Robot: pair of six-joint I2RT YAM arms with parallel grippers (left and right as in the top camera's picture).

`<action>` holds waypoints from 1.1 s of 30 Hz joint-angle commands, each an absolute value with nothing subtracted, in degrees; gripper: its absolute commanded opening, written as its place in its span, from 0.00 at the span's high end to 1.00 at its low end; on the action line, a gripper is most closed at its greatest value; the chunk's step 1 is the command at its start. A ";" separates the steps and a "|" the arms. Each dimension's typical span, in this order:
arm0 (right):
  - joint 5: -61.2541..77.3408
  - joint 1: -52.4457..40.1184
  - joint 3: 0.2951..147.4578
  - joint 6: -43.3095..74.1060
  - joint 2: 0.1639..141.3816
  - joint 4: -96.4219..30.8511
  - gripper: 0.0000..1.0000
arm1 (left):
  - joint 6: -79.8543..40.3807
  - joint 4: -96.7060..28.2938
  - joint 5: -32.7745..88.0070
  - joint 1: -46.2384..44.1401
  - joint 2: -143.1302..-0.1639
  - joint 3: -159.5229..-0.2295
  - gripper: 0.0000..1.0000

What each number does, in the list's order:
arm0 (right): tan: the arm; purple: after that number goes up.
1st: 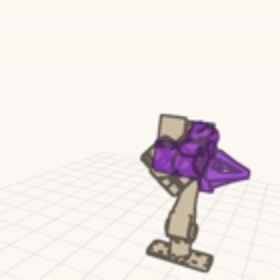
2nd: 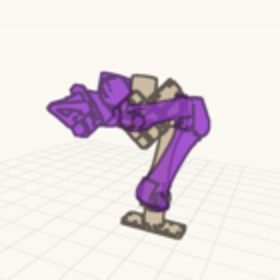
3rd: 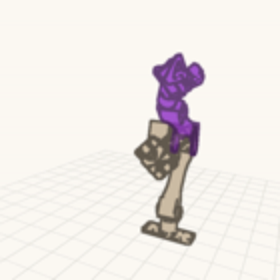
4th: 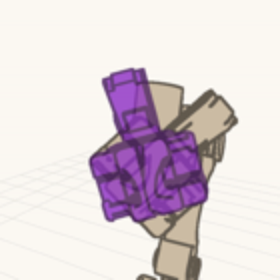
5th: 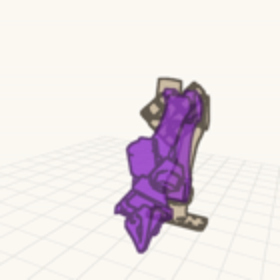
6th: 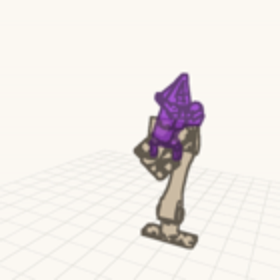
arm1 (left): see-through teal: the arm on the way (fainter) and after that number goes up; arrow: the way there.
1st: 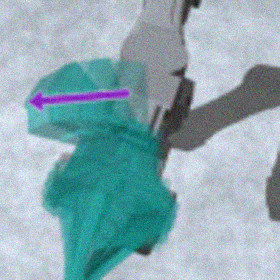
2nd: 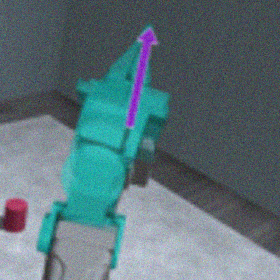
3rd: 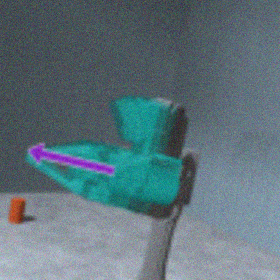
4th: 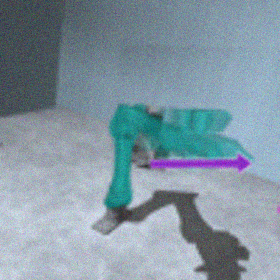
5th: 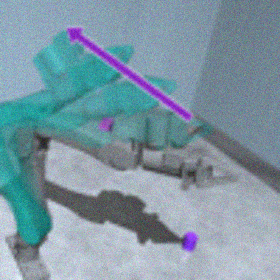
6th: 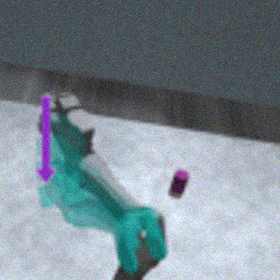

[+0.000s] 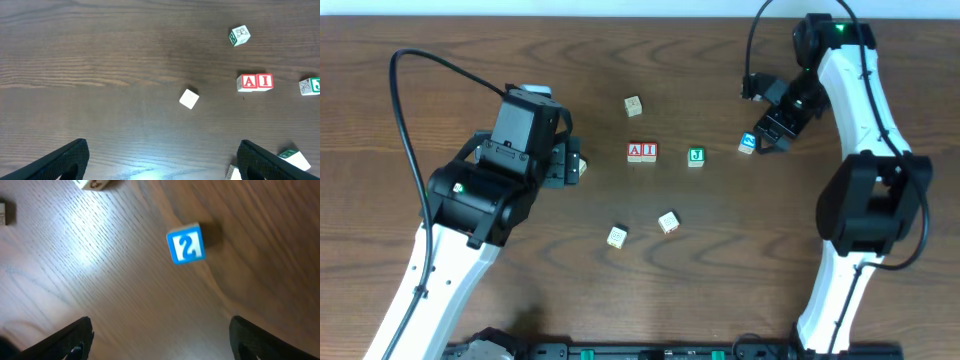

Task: Spell out Ai2
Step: 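Move the right gripper over the blue 2 block, then lower the right gripper and grasp the blue 2 block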

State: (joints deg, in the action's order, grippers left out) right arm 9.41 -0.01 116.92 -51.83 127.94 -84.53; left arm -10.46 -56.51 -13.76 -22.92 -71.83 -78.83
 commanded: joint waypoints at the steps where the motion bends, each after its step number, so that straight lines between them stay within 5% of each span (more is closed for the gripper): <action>1: 10.85 -1.17 117.08 -55.00 131.17 -83.92 0.14 | -10.74 -55.96 -14.61 -22.72 -71.57 -79.77 0.05; 33: 11.84 -3.44 115.50 -56.42 138.06 -74.89 0.22 | -11.84 -53.28 -15.66 -22.74 -75.48 -79.77 0.05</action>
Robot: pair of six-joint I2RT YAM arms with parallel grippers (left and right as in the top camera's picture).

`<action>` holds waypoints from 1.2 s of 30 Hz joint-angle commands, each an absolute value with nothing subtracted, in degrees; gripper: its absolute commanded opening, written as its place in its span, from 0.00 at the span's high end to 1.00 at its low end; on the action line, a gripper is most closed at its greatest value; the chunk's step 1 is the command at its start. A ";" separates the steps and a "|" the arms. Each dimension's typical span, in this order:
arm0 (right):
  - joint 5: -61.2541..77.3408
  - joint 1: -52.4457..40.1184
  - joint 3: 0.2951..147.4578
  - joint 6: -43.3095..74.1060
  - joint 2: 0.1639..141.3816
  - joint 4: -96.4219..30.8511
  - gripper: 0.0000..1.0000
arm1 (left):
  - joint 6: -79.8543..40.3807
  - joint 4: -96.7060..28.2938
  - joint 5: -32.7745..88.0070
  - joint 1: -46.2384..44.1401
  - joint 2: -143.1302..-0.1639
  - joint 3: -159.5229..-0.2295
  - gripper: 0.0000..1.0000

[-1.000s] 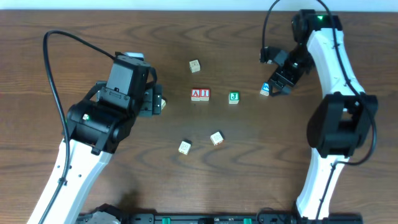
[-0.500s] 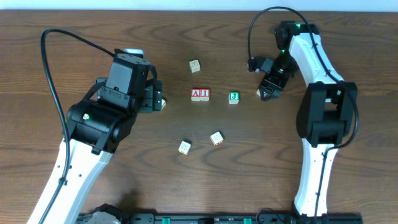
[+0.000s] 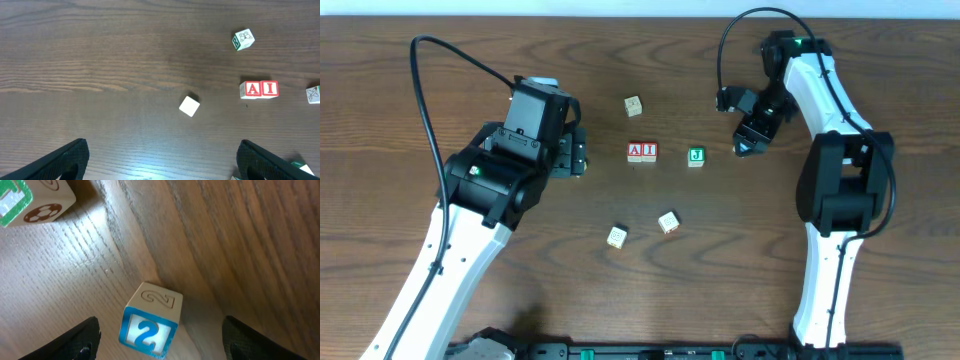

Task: Spell out Ai2
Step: 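Lower the right gripper and grasp the blue 2 block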

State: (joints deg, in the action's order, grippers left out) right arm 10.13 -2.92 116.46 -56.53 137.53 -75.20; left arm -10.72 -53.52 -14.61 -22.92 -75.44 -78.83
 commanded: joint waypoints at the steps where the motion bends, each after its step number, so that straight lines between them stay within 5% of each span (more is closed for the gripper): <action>1: 11.86 -3.44 115.26 -56.40 138.06 -74.56 0.23 | -11.81 -53.21 -15.66 -22.74 -75.48 -79.77 0.05; 11: 11.86 -3.44 115.15 -56.14 138.06 -74.65 0.53 | -11.84 -53.12 -15.64 -22.74 -75.48 -79.77 0.05; 21: 12.27 -3.46 115.15 -52.21 138.06 -74.50 0.64 | -11.84 -53.12 -15.66 -22.74 -75.48 -79.77 0.05; 25: 12.27 -3.79 115.15 -48.42 138.04 -74.35 0.86 | -11.81 -53.25 -15.66 -22.74 -75.48 -79.77 0.05; 36: 12.21 -8.86 116.73 -38.83 137.23 -72.66 0.91 | -11.79 -54.02 -15.66 -22.74 -74.96 -79.77 0.05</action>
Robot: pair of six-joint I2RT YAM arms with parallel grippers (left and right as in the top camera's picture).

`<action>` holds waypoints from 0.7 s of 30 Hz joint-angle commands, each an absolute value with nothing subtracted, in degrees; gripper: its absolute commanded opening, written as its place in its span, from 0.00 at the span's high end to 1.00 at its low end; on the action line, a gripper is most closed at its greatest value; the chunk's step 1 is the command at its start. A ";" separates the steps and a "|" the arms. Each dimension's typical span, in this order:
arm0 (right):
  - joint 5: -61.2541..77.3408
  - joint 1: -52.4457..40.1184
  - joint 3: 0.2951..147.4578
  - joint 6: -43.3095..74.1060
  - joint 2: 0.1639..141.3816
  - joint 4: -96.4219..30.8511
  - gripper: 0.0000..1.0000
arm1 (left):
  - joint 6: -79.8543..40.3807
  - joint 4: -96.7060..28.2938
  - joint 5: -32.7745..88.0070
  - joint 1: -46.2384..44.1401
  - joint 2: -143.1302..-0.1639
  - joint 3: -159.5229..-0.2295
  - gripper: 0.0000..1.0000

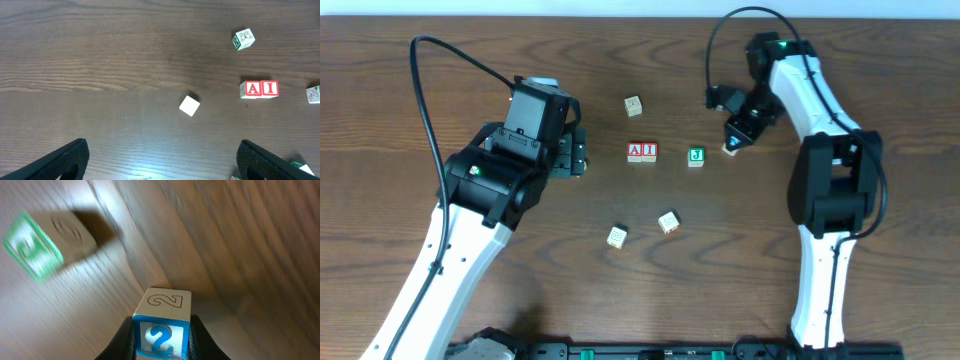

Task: Spell out Ai2
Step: 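Lower the right gripper and grasp the blue 2 block, then carry the blue 2 block with the right gripper to right of the I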

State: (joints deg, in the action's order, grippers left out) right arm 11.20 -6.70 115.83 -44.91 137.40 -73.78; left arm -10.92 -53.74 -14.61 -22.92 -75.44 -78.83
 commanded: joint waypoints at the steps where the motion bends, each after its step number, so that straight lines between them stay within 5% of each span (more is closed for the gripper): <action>1: 12.21 -9.26 117.19 -37.26 137.12 -72.10 0.91 | -11.79 -54.08 -15.68 -22.74 -74.81 -79.77 0.05; 21: 9.39 -14.76 123.35 -0.05 135.52 -70.72 0.90 | -11.81 -61.52 -20.80 -22.72 -68.90 -79.77 0.04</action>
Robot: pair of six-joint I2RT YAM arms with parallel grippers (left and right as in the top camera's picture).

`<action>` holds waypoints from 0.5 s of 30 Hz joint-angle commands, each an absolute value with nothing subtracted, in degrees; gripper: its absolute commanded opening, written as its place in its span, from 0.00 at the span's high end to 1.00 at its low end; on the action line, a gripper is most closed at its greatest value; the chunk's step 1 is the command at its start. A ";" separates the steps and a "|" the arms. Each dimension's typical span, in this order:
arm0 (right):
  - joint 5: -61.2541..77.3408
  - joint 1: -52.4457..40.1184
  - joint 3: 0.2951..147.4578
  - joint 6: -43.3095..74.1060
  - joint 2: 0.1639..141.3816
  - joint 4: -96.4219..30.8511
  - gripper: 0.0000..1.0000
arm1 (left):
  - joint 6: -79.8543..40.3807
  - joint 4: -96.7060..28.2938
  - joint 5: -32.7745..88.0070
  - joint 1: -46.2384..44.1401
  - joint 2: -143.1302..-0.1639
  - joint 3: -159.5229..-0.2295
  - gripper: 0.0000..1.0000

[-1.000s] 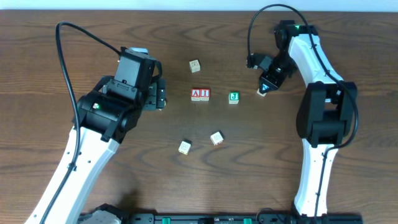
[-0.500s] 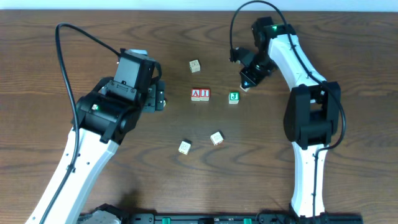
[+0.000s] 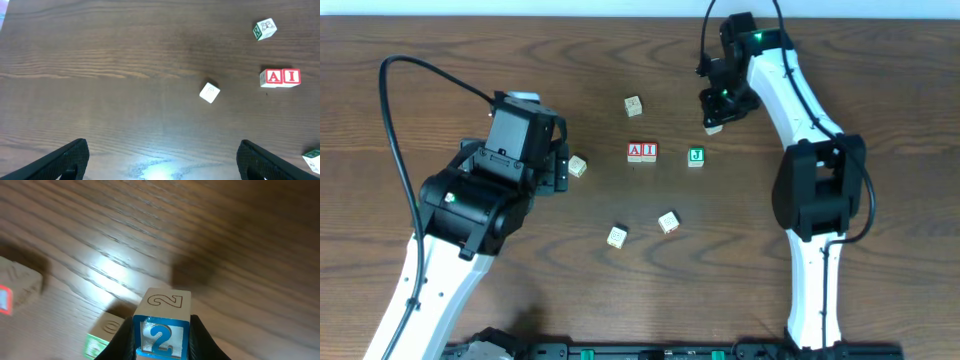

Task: Spell out Ai2
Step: 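Carry the blue 2 block with the right gripper to right of the I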

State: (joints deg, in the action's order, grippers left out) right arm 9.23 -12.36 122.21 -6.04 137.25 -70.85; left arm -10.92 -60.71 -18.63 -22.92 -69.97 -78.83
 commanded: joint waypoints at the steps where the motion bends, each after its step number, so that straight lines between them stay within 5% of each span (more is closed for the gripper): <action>1: 9.21 -15.35 123.35 0.54 135.52 -70.57 0.91 | -11.81 -61.80 -21.41 -22.72 -68.79 -79.77 0.04; 15: 9.19 -20.34 123.33 12.34 133.45 -70.52 0.89 | -11.81 -65.93 -21.63 -22.72 -66.17 -79.77 0.05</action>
State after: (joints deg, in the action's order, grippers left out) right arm 9.23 -20.03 122.21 7.62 136.75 -70.35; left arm -10.92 -65.39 -20.23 -22.92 -67.16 -78.83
